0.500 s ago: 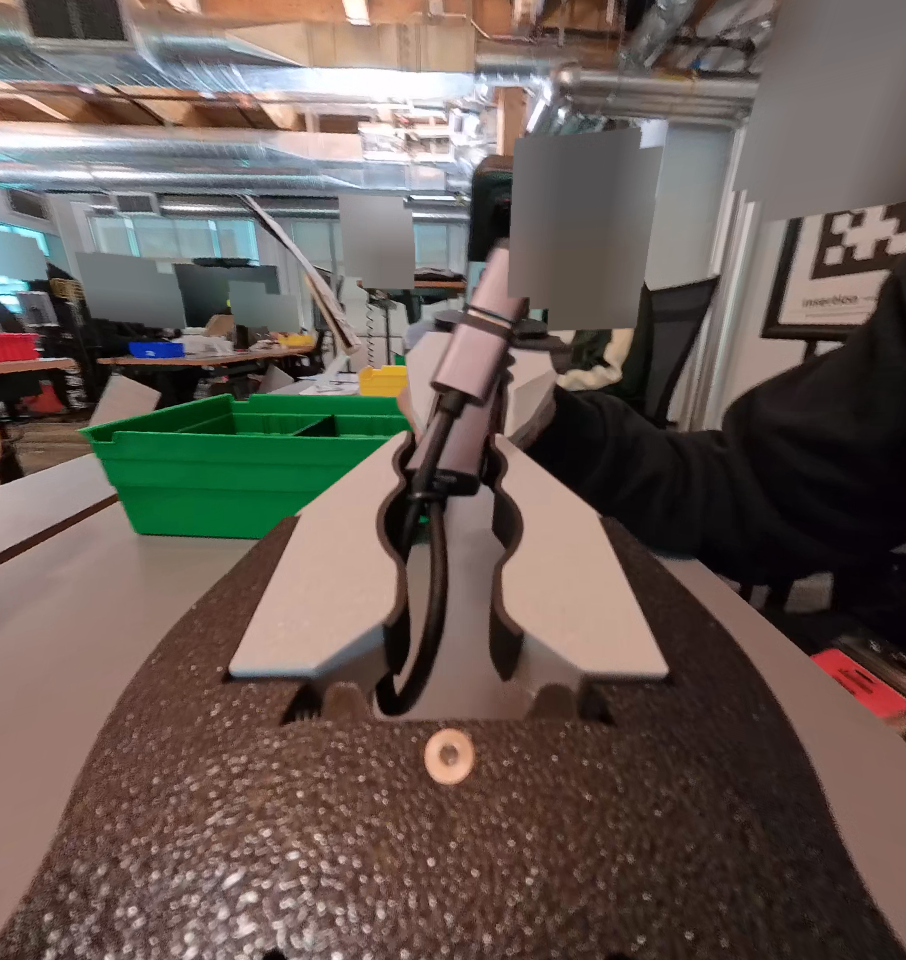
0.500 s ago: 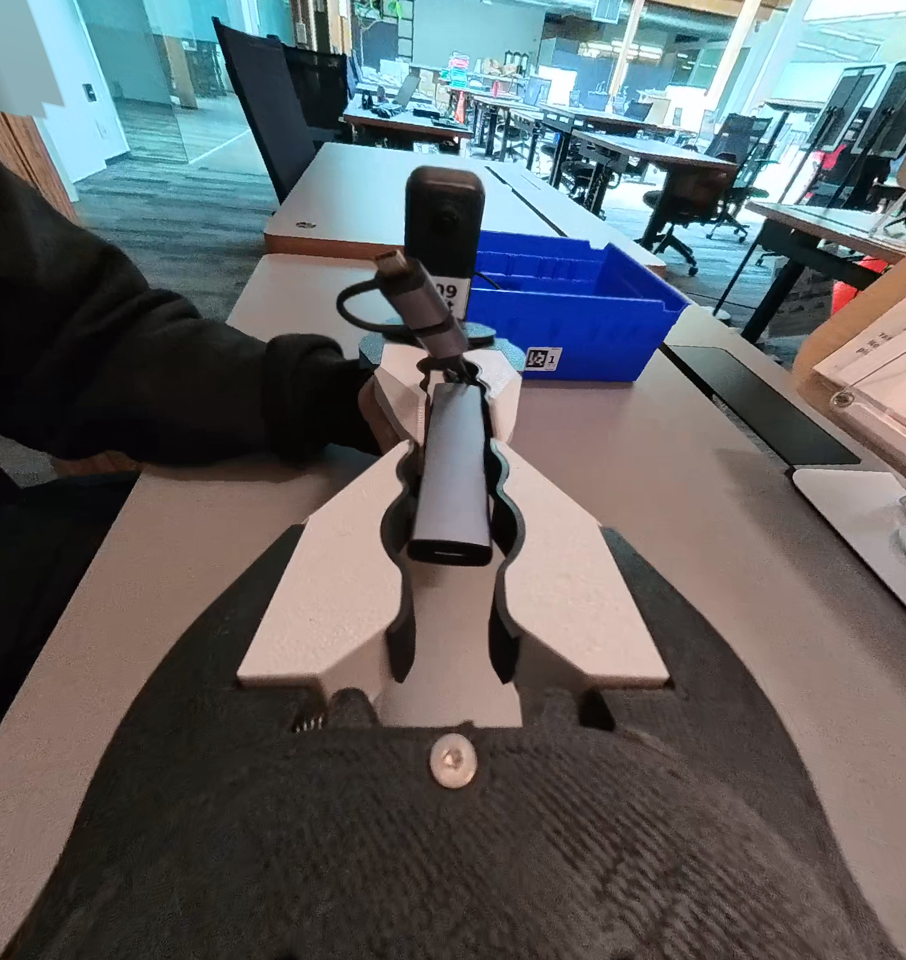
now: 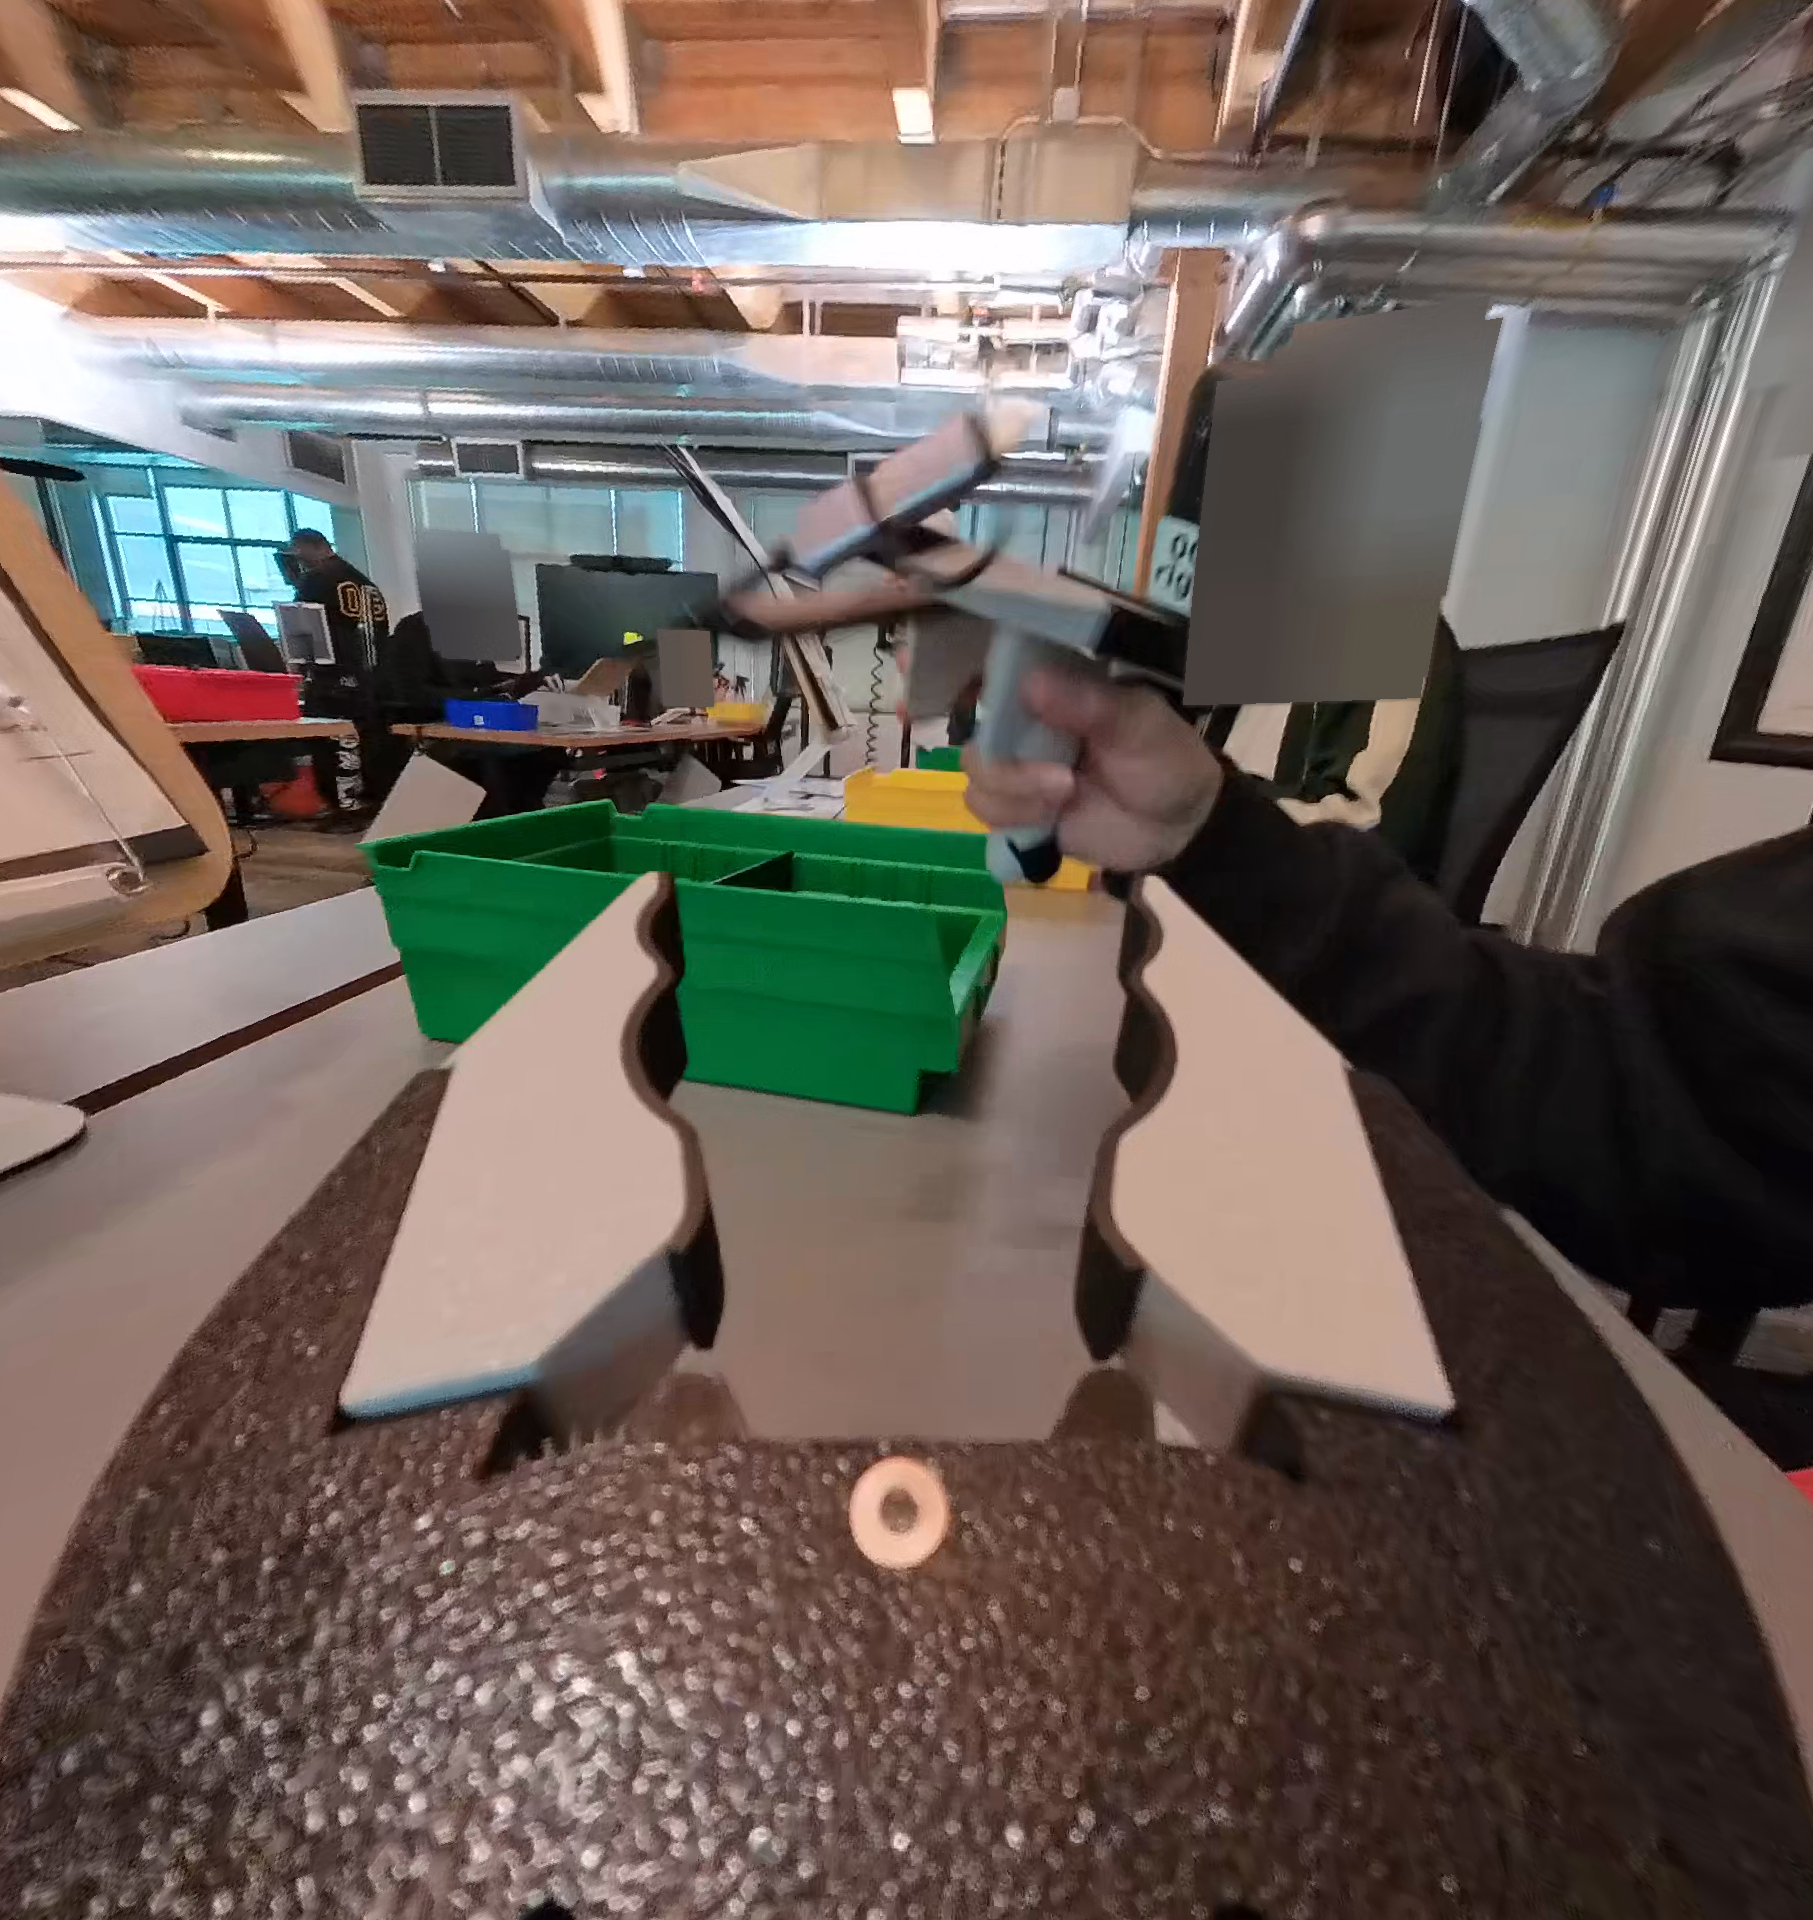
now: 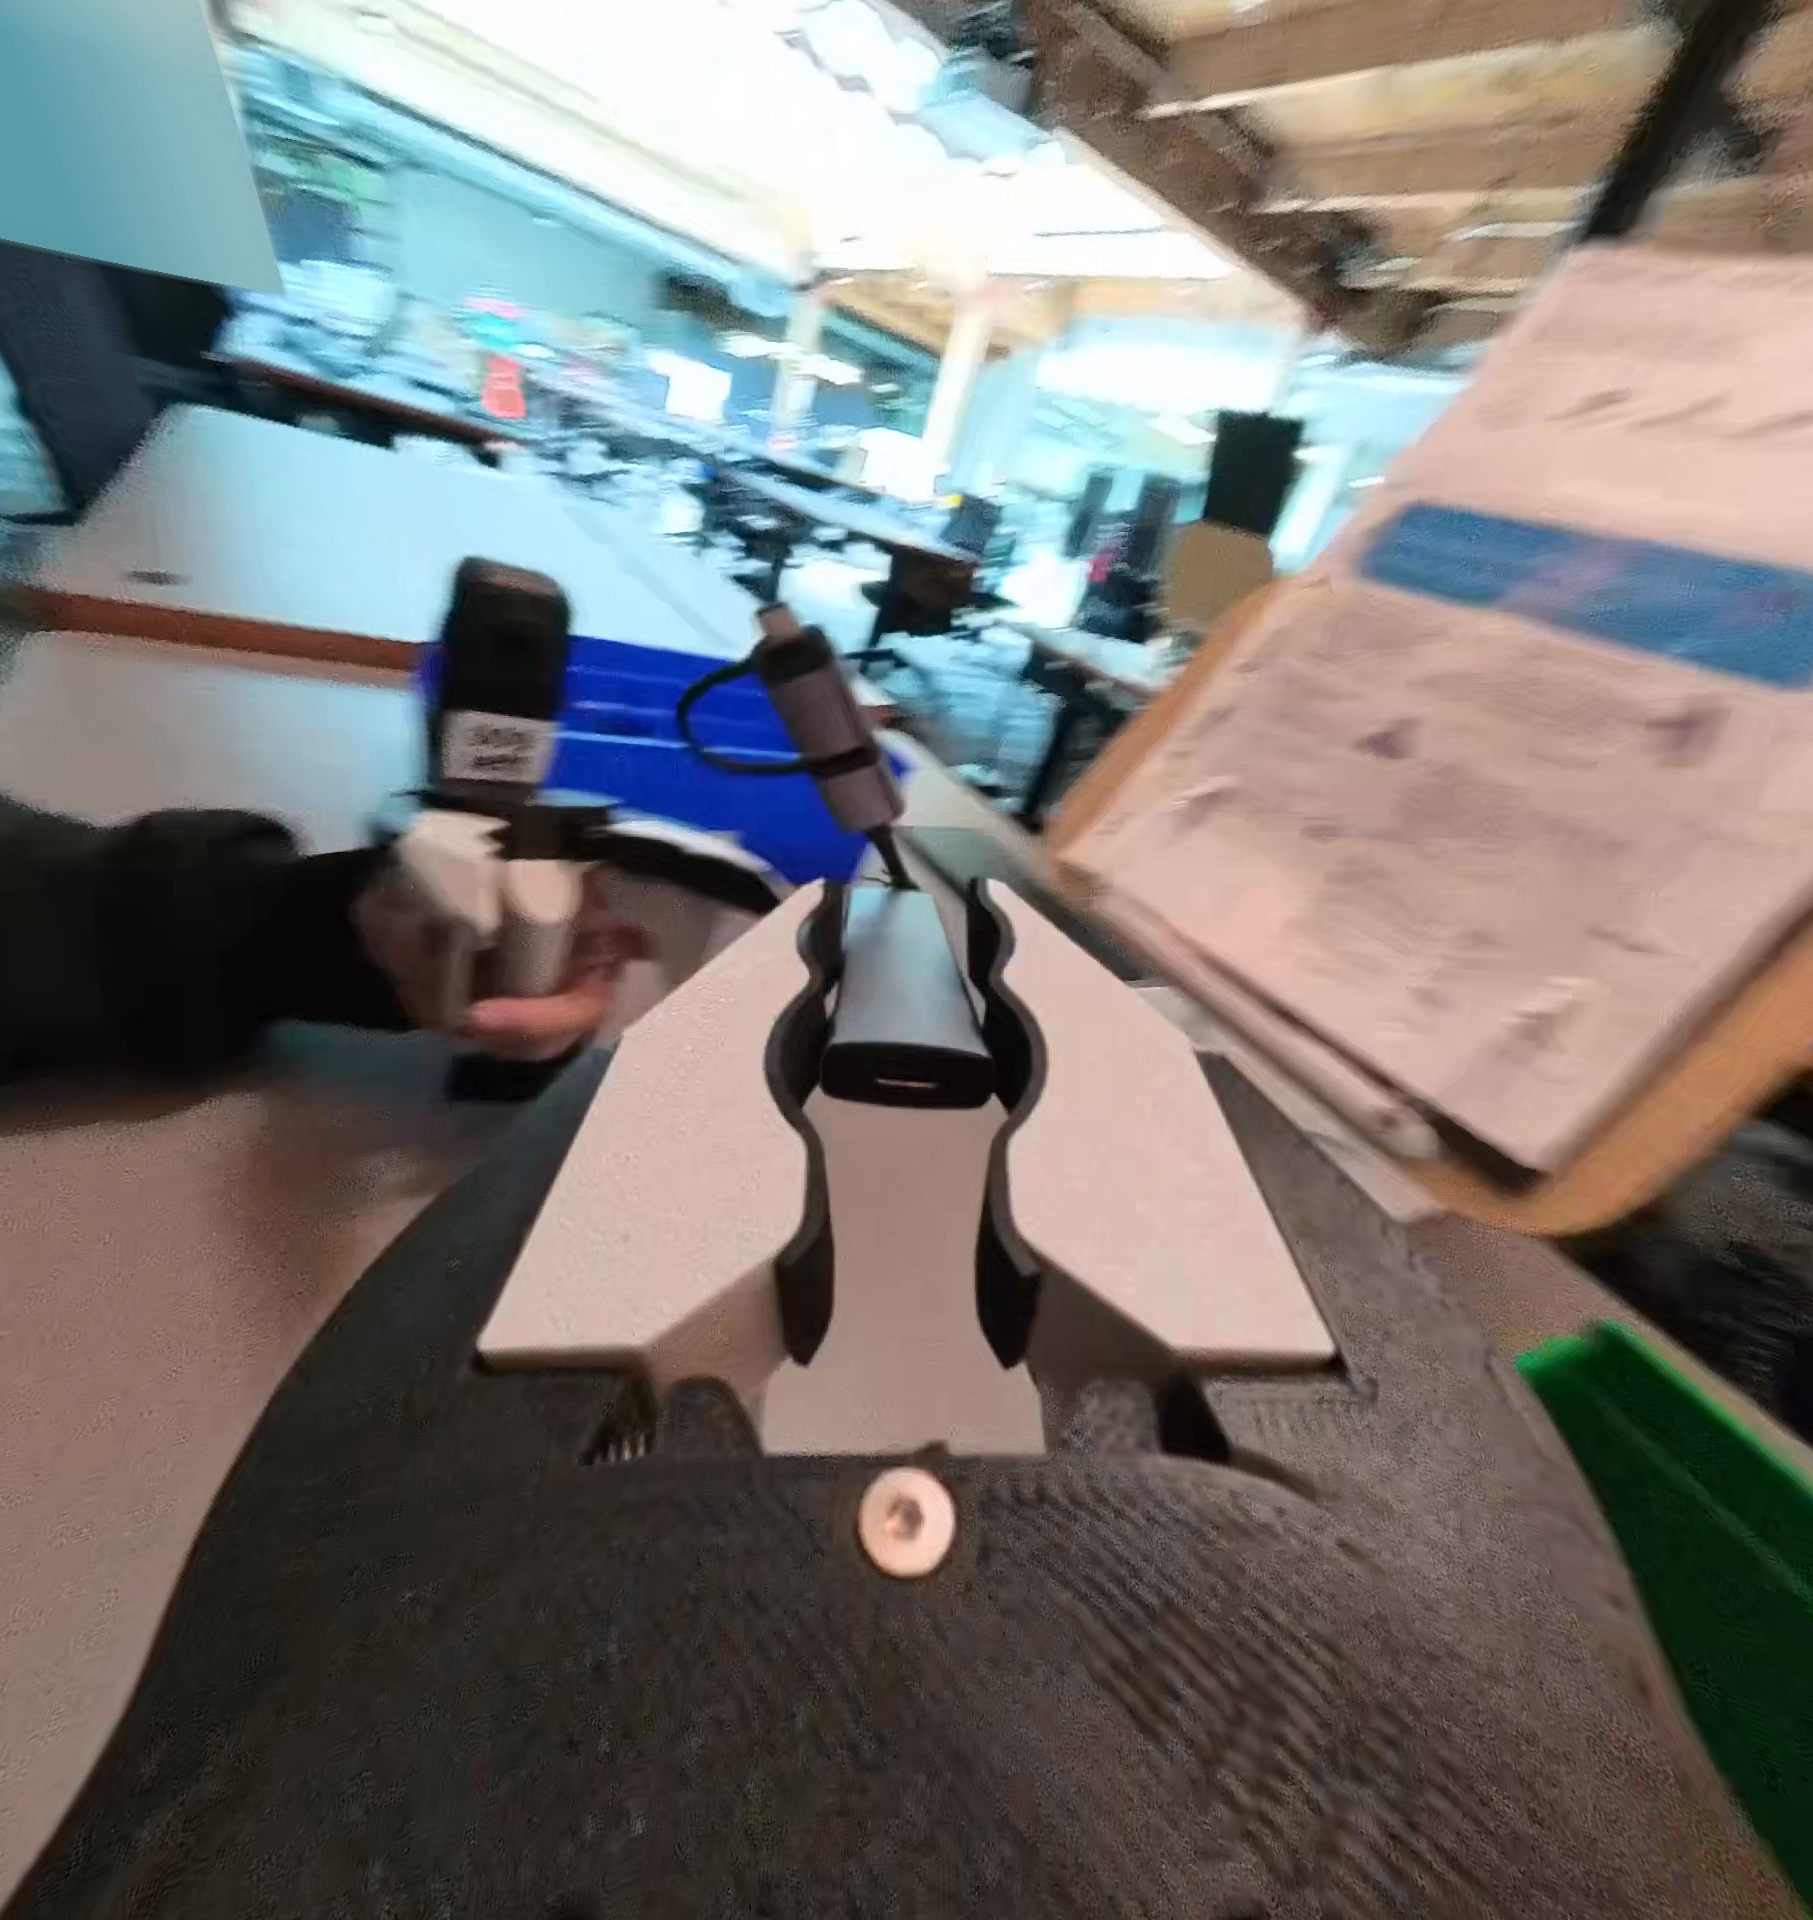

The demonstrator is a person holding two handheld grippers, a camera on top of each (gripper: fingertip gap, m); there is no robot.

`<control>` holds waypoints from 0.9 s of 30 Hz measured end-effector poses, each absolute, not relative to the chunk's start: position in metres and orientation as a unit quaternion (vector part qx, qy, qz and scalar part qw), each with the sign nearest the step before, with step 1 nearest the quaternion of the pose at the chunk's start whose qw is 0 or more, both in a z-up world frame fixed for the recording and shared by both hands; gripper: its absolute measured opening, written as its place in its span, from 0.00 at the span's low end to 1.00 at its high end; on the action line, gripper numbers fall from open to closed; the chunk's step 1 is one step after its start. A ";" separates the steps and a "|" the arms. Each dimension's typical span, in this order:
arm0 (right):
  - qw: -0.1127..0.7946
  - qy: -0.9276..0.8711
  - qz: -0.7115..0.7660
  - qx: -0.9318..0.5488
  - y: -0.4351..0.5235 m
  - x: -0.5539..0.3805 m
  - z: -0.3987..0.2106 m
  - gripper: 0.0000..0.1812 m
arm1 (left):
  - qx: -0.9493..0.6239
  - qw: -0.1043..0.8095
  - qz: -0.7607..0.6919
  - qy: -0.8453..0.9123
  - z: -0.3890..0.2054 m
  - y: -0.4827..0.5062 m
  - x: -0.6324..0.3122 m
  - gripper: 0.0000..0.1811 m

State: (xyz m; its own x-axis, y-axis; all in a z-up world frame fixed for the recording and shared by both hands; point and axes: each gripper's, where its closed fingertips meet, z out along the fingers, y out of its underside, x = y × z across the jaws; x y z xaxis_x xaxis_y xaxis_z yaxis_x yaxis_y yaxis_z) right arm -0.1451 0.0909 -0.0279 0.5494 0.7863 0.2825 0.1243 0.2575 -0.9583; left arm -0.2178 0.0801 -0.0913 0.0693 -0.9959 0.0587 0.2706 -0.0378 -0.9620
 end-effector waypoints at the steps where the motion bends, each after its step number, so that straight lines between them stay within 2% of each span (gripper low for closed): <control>1: 0.725 -0.357 0.168 -0.565 0.106 -0.119 -0.013 0.13 | -0.460 0.571 -0.548 0.402 -0.093 0.080 -0.217 0.45; 3: 0.739 -0.308 0.024 -0.598 0.128 -0.068 -0.006 0.13 | -0.468 0.570 -0.534 0.414 -0.098 0.079 -0.214 0.45; 6: 0.677 -0.248 -0.139 -0.679 0.164 0.001 -0.018 0.13 | -0.480 0.556 -0.526 0.428 -0.108 0.078 -0.208 0.44; 9: 0.605 -0.242 -0.234 -0.721 0.194 0.039 -0.036 0.13 | -0.487 0.543 -0.525 0.438 -0.115 0.077 -0.205 0.43; 14: 0.537 -0.261 -0.300 -0.744 0.240 0.056 -0.061 0.13 | -0.491 0.542 -0.526 0.435 -0.116 0.079 -0.206 0.40; 17: 0.549 -0.239 -0.366 -0.712 0.253 0.065 -0.055 0.13 | -0.497 0.537 -0.531 0.428 -0.118 0.082 -0.207 0.40; 19: 0.501 -0.257 -0.326 -0.760 0.261 0.060 -0.086 0.13 | -0.500 0.533 -0.533 0.426 -0.119 0.083 -0.207 0.40; 21: 0.444 -0.235 -0.333 -0.798 0.261 0.072 -0.106 0.23 | -0.499 0.533 -0.532 0.429 -0.119 0.082 -0.207 0.40; 27: 0.479 -0.237 -0.330 -0.778 0.262 0.058 -0.098 0.27 | -0.500 0.527 -0.528 0.440 -0.122 0.078 -0.203 0.40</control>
State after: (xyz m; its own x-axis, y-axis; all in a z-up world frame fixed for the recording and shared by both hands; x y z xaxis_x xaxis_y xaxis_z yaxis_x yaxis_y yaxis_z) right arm 0.0581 0.2624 -0.0976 0.6702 0.0531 0.7403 0.6848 -0.4288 -0.5892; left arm -0.2029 0.0779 -0.1216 0.0548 -0.9964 0.0643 0.1173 -0.0575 -0.9914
